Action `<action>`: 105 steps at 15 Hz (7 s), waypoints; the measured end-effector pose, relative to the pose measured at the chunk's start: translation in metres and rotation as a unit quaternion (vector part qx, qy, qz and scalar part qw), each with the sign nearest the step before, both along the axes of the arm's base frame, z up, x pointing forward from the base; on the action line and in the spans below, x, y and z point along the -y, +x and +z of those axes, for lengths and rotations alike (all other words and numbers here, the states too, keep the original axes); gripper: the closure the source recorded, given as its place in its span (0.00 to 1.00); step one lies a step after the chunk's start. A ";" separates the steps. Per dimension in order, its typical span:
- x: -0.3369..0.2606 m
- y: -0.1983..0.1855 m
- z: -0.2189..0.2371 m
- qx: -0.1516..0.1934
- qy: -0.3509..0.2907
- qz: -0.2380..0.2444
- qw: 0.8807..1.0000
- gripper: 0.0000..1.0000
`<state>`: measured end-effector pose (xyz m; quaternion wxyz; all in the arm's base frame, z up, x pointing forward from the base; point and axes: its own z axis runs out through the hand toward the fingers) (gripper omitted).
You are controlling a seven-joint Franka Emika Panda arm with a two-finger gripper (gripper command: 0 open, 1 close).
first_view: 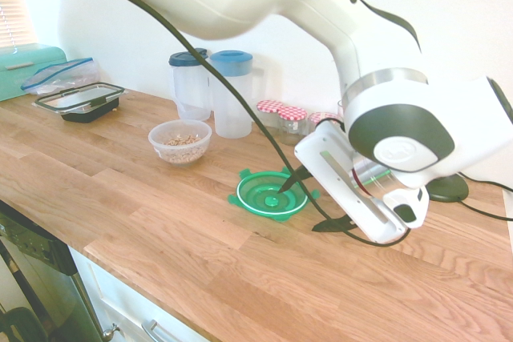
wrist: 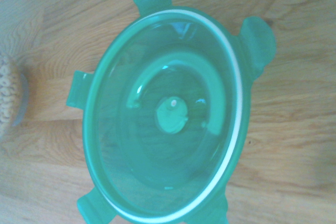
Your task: Cover the lid of food container
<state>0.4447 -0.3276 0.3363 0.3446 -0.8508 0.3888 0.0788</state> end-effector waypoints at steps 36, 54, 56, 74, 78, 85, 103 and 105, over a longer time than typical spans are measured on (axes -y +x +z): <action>-0.055 0.044 -0.058 0.029 0.075 0.000 0.997 1.00; -0.136 0.044 0.235 -0.138 -0.413 0.038 0.899 1.00; -0.164 0.056 0.237 -0.137 -0.476 0.051 0.867 1.00; -0.454 0.080 0.174 -0.039 -0.817 -0.045 0.573 1.00; -0.533 0.078 0.164 -0.027 -0.825 -0.052 0.562 1.00; -0.607 0.095 0.113 -0.022 -0.855 -0.051 0.516 1.00; -0.645 0.121 0.054 0.005 -0.888 -0.024 0.458 1.00; -0.646 0.120 0.053 0.006 -0.889 -0.022 0.457 1.00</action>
